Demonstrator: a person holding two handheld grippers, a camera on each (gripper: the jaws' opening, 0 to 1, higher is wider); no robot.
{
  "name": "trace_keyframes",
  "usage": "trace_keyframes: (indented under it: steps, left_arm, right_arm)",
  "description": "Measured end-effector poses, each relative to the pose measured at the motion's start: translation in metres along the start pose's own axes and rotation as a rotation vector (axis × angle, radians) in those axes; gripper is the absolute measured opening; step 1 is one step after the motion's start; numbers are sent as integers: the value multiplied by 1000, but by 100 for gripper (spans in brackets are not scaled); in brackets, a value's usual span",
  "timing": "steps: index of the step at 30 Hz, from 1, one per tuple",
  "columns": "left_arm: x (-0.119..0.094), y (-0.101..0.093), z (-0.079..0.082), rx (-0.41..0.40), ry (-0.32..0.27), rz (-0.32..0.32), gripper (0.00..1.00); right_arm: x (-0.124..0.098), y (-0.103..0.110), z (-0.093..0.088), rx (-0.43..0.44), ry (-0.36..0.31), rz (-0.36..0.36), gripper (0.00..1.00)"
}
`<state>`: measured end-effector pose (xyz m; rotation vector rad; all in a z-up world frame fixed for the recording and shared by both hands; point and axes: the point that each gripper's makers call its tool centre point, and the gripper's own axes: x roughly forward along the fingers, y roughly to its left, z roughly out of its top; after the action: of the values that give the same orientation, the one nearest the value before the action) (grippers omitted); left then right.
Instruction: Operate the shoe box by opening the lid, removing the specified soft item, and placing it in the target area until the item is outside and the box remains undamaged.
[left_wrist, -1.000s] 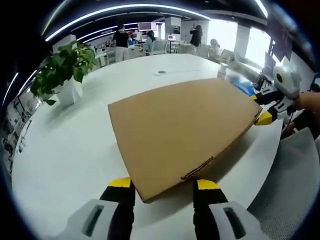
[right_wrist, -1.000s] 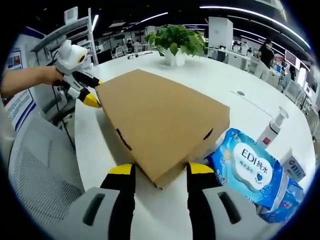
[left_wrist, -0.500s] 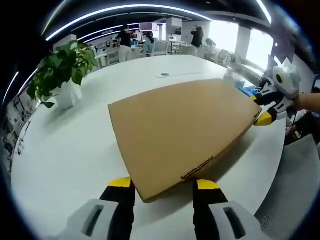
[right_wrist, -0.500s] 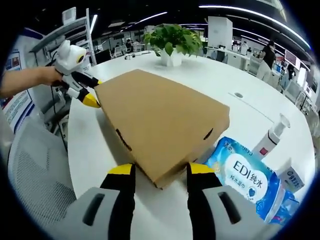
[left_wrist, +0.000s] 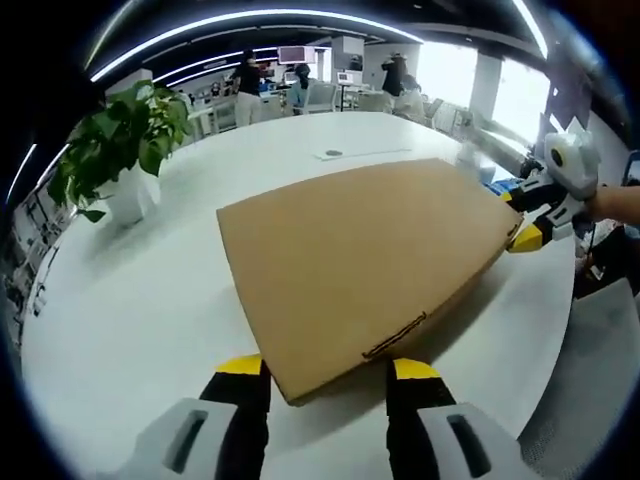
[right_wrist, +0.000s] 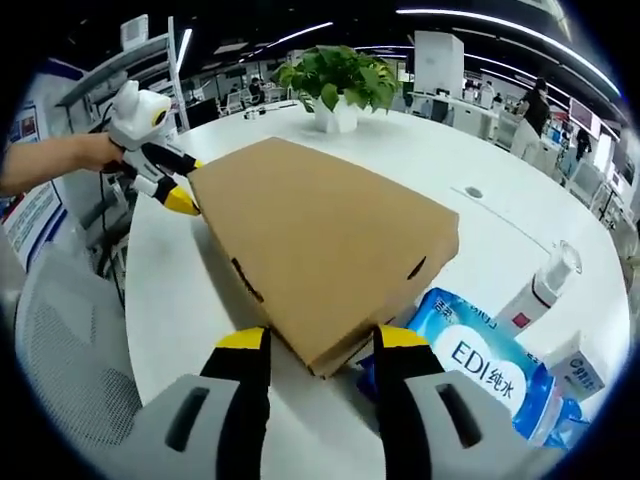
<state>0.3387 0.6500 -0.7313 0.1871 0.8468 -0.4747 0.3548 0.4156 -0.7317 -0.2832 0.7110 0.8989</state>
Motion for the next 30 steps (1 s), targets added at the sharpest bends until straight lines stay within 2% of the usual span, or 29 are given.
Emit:
trace_keyframes:
  steps: [13,23,26,30]
  left_arm:
    - [11,6,14,6,2,-12,46]
    - [11,7,16,8,-1,-11,46]
    - [12,7,14,56,18,12,45]
    - [12,8,14,39,13,12,45]
  right_arm:
    - [5,-16,7,5,7,-4,38]
    - [5,-17,7,4,10,-9,38]
    - [5,-18,7,10,11,-21,39]
    - [4,-18,5,10,13,-34,38]
